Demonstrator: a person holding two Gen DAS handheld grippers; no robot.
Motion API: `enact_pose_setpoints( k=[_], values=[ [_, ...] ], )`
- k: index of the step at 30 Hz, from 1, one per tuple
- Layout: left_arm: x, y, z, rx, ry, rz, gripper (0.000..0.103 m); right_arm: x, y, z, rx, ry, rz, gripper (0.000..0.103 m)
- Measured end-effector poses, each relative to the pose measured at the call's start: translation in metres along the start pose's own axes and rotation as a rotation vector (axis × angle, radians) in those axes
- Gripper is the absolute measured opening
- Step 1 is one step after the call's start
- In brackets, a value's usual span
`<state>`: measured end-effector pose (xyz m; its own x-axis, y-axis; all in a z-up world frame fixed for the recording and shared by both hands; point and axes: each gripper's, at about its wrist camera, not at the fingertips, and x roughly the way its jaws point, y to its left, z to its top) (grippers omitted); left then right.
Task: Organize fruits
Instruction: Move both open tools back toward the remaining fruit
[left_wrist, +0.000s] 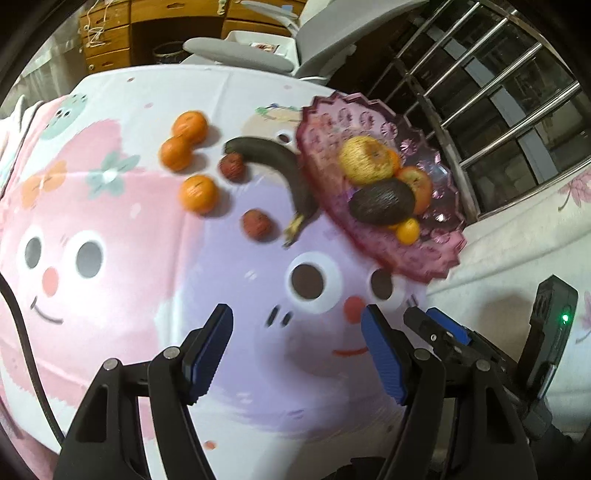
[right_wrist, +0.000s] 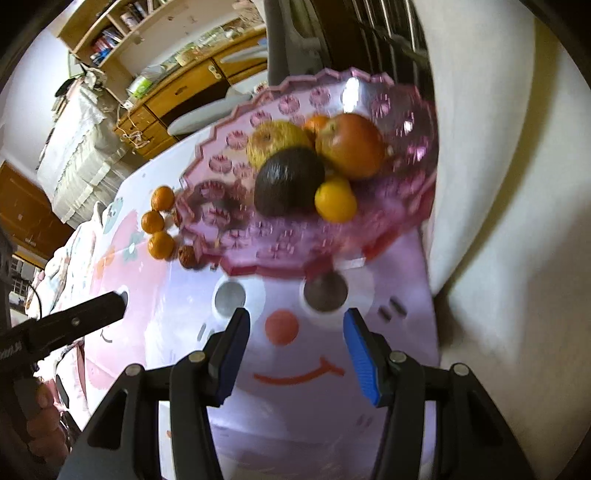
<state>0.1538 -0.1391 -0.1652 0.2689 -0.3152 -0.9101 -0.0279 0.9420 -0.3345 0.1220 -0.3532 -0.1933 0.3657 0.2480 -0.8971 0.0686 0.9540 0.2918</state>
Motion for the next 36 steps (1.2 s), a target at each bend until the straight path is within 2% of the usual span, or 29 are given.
enact_pose_setpoints(
  k=[9, 12, 15, 28, 36],
  values=[
    [-0.03, 0.047, -0.024, 0.044, 0.036, 0.009, 0.071, 0.014, 0.032, -0.034, 0.123, 0.059, -0.009, 0.053],
    [-0.042, 0.064, -0.026, 0.074, 0.041, 0.012, 0.077, 0.016, 0.045, -0.043, 0.167, 0.059, -0.017, 0.053],
    [-0.053, 0.081, -0.026, 0.103, 0.044, 0.017, 0.077, 0.02, 0.061, -0.052, 0.215, 0.056, -0.023, 0.053],
    [-0.08, 0.157, -0.013, 0.253, 0.096, 0.035, 0.081, 0.042, 0.128, -0.088, 0.361, 0.012, -0.058, 0.053],
    [-0.078, 0.178, 0.009, 0.331, 0.146, 0.048, 0.088, 0.052, 0.155, -0.099, 0.373, -0.01, -0.094, 0.053]
  ],
)
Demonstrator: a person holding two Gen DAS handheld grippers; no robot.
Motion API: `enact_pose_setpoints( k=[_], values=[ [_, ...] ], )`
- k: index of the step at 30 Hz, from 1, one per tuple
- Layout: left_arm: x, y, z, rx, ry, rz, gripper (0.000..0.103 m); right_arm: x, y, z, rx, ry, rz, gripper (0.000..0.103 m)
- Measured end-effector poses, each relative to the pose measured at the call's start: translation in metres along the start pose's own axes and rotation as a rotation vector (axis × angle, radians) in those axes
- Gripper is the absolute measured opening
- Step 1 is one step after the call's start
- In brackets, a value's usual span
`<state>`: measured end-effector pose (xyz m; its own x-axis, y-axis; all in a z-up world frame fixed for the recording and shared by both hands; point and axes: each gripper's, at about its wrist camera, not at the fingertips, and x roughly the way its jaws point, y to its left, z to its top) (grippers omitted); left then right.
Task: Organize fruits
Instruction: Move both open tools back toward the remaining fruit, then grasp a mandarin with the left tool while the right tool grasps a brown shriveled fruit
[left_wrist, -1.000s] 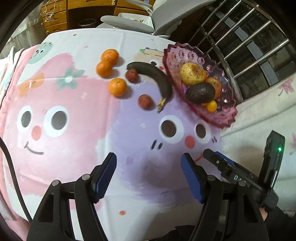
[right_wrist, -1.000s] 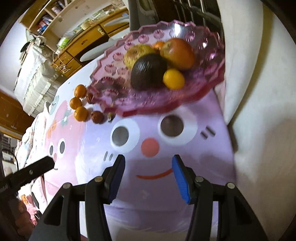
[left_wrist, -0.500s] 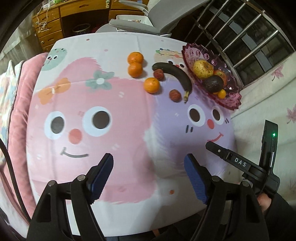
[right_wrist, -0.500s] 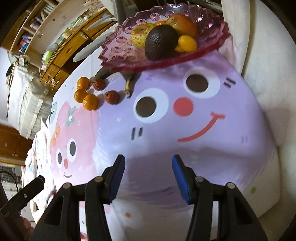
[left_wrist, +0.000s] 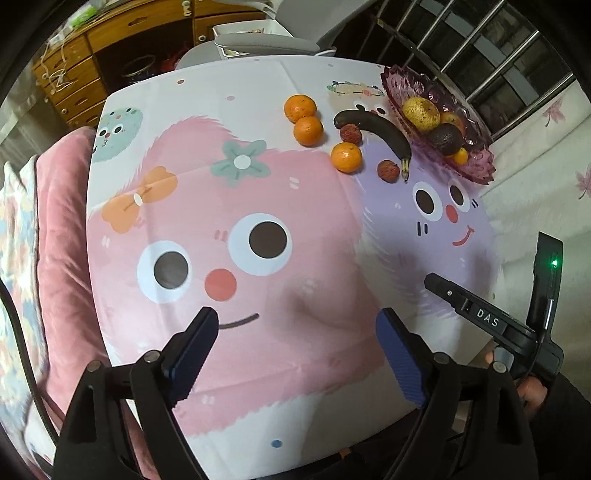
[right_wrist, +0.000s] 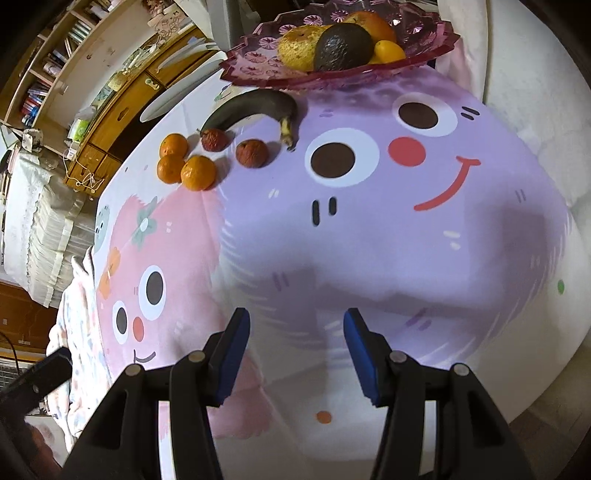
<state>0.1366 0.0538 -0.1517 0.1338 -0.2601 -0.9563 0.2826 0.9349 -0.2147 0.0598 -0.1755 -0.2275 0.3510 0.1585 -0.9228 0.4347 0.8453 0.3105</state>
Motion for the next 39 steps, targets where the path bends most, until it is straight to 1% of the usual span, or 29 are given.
enact_pose_setpoints(
  k=[4, 10, 18, 26, 29, 32, 35, 37, 39],
  values=[
    [0.005, 0.001, 0.014, 0.015, 0.013, 0.019, 0.09, 0.0, 0.008, 0.004, -0.031, -0.023, -0.007, 0.053],
    [0.017, -0.009, 0.041, 0.02, 0.037, 0.011, 0.091, 0.001, 0.022, 0.021, -0.15, -0.086, -0.025, 0.053],
    [0.039, -0.03, 0.082, 0.033, 0.059, 0.013, 0.091, 0.009, 0.037, 0.056, -0.367, -0.182, -0.05, 0.053],
    [0.073, -0.039, 0.125, -0.007, 0.084, 0.012, 0.091, 0.027, 0.05, 0.078, -0.552, -0.231, -0.038, 0.051],
    [0.086, -0.041, 0.136, -0.026, 0.087, 0.011, 0.091, 0.035, 0.052, 0.085, -0.574, -0.24, -0.034, 0.048],
    [0.1, -0.041, 0.145, -0.047, 0.09, -0.012, 0.091, 0.045, 0.054, 0.089, -0.587, -0.238, -0.023, 0.042],
    [0.113, -0.045, 0.151, -0.042, 0.094, -0.012, 0.09, 0.054, 0.054, 0.091, -0.603, -0.246, -0.037, 0.038],
    [0.121, -0.048, 0.156, -0.038, 0.088, -0.019, 0.087, 0.058, 0.053, 0.093, -0.595, -0.251, -0.04, 0.035],
    [0.127, -0.051, 0.159, -0.035, 0.085, -0.018, 0.086, 0.062, 0.053, 0.094, -0.591, -0.247, -0.04, 0.035]
  ],
)
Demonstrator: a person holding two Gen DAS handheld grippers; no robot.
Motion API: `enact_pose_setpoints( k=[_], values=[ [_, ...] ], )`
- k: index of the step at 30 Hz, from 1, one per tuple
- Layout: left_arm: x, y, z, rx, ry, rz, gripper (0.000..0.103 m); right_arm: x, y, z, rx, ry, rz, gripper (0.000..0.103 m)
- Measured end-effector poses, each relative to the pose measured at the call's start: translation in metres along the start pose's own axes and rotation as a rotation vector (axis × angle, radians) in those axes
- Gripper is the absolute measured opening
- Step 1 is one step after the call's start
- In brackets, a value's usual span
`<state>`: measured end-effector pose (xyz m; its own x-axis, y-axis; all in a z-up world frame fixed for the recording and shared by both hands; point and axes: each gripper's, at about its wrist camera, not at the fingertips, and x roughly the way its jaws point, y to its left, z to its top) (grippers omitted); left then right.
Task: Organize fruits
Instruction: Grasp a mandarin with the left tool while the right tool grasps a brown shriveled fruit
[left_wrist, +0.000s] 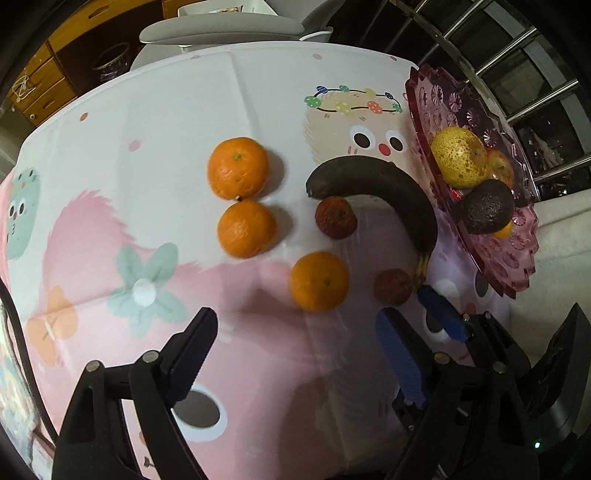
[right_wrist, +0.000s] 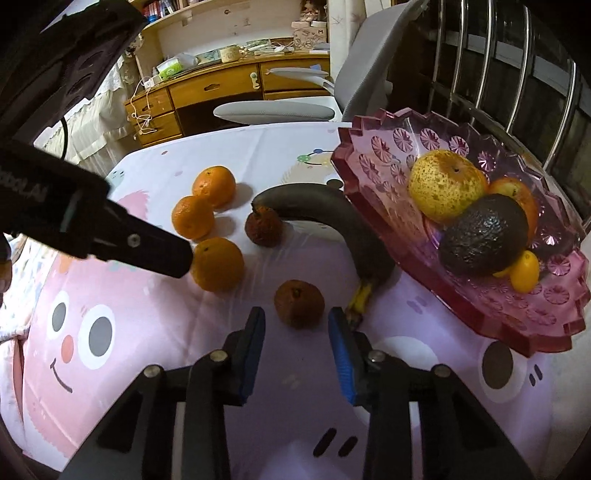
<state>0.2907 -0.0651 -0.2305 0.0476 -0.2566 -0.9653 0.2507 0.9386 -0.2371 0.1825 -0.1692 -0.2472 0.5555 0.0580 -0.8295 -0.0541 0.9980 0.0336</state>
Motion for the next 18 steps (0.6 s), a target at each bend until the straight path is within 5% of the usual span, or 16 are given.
enact_pose_setpoints(
  k=[9, 18],
  values=[
    [0.023, -0.009, 0.014, 0.017, 0.02, -0.002, 0.069, 0.016, -0.005, 0.002, 0.047, 0.007, 0.007, 0.032],
    [0.035, -0.014, 0.02, 0.019, 0.025, -0.032, 0.041, 0.021, -0.006, 0.01, 0.047, -0.005, 0.011, 0.029]
  ],
)
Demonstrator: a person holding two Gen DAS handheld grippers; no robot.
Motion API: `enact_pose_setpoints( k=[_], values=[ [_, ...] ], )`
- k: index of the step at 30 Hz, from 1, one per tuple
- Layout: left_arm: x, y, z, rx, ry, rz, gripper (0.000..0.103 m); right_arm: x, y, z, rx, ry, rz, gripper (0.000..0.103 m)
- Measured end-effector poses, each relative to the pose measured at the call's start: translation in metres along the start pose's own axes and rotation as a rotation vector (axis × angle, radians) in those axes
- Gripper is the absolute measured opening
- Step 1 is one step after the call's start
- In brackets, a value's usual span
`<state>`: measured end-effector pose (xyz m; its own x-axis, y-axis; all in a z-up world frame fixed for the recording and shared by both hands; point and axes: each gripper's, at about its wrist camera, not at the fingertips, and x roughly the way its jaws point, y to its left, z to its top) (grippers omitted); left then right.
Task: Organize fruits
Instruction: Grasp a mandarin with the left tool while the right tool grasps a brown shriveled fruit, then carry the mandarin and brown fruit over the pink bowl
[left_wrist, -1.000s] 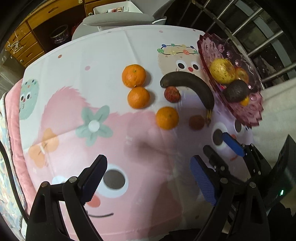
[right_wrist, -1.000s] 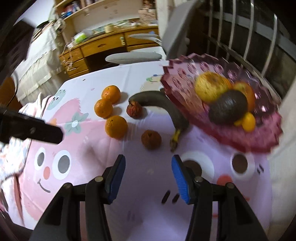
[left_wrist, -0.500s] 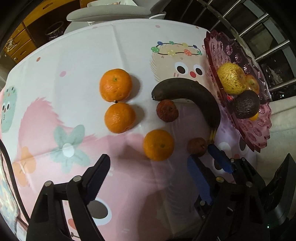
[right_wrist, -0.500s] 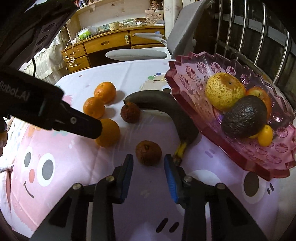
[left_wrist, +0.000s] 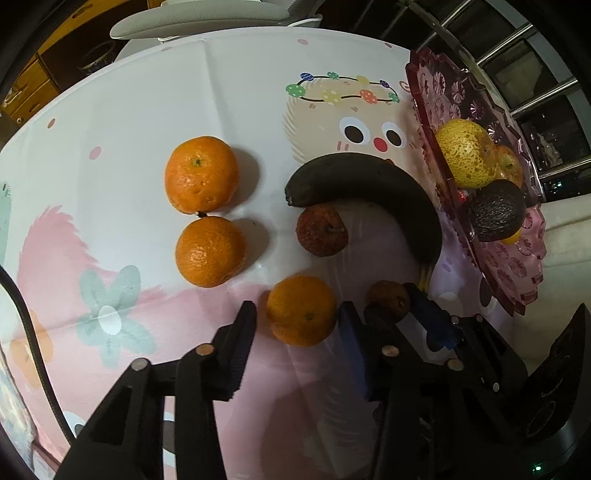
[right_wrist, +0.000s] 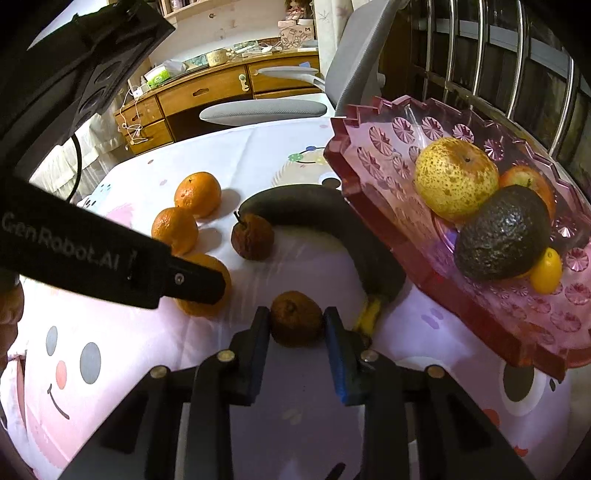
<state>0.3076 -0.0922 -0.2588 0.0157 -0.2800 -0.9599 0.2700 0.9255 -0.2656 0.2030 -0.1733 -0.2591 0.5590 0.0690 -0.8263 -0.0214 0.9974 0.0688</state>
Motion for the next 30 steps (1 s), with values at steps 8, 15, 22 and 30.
enact_pose_setpoints(
  k=[8, 15, 22, 30],
  values=[
    [-0.002, -0.004, -0.003, -0.004, -0.017, 0.002, 0.038, -0.005, -0.011, 0.004, 0.047, 0.031, 0.035, 0.029],
    [-0.027, -0.021, 0.0, 0.002, -0.078, 0.008, 0.038, -0.027, -0.011, 0.013, 0.075, 0.008, 0.075, 0.029],
    [-0.064, -0.04, 0.01, 0.038, -0.161, -0.001, 0.038, -0.062, -0.013, 0.027, 0.08, -0.042, 0.093, 0.028],
    [-0.095, -0.065, 0.024, 0.088, -0.241, -0.044, 0.038, -0.097, -0.029, 0.041, 0.084, -0.091, 0.055, 0.028]
  ],
)
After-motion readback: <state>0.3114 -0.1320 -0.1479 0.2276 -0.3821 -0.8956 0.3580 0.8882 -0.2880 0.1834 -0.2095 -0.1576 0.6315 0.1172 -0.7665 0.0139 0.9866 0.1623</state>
